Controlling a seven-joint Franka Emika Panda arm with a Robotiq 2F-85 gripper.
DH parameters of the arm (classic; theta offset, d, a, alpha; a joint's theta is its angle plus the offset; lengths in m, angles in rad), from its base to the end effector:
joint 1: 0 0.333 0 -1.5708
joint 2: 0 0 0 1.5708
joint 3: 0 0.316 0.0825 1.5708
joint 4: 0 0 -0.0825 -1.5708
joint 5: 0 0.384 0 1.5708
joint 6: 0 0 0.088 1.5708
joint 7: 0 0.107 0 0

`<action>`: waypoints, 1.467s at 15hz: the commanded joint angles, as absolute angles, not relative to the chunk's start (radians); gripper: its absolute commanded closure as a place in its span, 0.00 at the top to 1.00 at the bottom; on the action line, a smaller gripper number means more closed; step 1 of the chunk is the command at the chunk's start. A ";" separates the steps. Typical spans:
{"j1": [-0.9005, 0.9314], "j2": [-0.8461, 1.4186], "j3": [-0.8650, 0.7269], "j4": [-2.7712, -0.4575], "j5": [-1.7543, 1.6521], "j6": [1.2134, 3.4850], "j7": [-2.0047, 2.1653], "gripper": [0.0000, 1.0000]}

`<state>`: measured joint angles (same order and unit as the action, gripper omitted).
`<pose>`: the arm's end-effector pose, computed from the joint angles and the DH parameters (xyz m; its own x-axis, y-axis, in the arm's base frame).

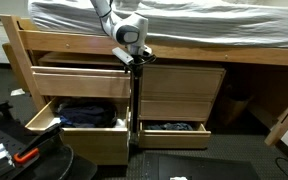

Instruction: Close the top right and left drawers respectively

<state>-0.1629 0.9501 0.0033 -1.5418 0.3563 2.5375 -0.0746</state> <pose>0.6857 -0.1148 0.0905 0.9285 -0.3701 0.0294 -0.3561 -0.9101 -0.2119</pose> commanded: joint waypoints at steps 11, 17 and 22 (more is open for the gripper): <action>-0.511 1.128 0.327 -1.409 0.523 2.494 -0.503 1.00; -0.502 1.202 0.430 -1.348 0.521 2.468 -0.646 1.00; -0.472 1.184 0.411 -1.359 0.521 2.487 -0.628 1.00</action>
